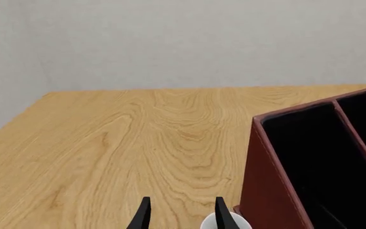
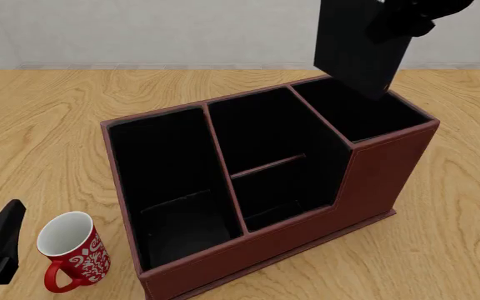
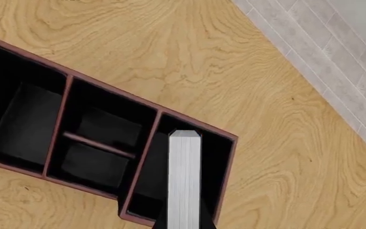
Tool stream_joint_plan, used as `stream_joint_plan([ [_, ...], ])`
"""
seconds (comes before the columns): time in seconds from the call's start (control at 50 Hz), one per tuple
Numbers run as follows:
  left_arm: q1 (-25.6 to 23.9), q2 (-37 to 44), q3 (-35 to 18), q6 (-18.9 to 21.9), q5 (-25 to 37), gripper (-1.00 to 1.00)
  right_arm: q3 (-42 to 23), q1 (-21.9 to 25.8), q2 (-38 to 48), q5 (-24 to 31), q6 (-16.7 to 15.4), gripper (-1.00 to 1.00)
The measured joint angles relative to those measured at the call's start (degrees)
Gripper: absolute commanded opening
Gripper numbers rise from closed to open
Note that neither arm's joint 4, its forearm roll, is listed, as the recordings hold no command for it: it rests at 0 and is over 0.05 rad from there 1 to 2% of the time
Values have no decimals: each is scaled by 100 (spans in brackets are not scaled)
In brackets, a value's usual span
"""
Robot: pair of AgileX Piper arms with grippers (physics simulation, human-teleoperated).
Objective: Pick up the book and place it in the right compartment of the caddy.
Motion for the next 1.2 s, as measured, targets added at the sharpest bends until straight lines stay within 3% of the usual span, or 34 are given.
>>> stream_joint_plan([
  [0.56,30,0,1,45,64,100,198,60,103,-55,249,-100],
  [1.2,57,-1,1,90,101,100,1045,-88,98,-650,312,-100],
])
